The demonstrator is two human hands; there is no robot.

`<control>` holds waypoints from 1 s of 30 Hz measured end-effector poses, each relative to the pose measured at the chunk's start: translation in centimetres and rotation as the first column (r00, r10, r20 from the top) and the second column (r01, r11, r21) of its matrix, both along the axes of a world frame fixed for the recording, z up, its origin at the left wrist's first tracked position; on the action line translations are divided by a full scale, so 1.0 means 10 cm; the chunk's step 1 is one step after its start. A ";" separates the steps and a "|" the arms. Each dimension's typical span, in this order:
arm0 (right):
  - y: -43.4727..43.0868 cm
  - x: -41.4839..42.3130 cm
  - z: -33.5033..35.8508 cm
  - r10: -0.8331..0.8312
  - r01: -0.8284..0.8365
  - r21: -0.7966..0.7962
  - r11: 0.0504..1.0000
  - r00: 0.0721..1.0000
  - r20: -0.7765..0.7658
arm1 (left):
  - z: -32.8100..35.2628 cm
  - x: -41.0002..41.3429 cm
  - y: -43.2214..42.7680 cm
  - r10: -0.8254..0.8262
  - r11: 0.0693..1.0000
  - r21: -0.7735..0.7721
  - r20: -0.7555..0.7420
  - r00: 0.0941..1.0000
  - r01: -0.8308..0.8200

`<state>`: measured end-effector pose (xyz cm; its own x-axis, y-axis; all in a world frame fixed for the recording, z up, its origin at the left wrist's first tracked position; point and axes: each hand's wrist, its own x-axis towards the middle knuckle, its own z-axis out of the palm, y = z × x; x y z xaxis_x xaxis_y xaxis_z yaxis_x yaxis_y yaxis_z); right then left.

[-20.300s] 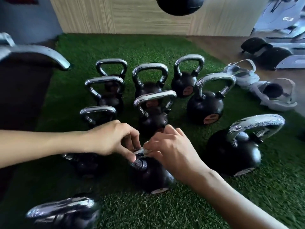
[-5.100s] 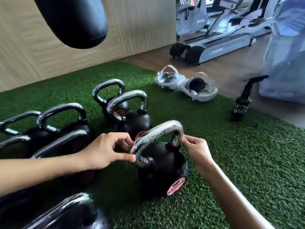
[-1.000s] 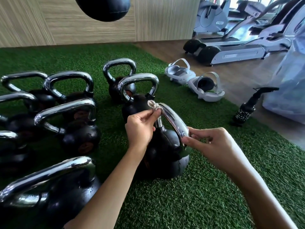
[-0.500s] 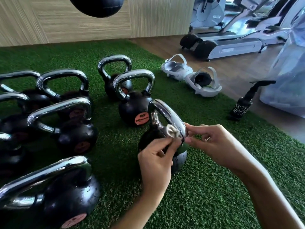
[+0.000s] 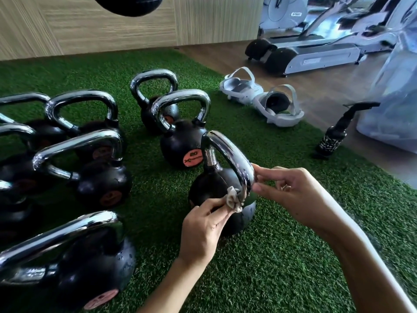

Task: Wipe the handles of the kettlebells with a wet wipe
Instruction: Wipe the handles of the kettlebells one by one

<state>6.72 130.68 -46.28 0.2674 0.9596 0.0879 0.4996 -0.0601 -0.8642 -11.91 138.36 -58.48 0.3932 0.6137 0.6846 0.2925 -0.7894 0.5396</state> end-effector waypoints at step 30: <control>-0.28 0.17 0.17 -0.471 0.474 0.296 0.829 0.878 -0.088 | 1.00 0.59 -0.28 0.322 0.839 -0.453 -0.032 0.946 -0.301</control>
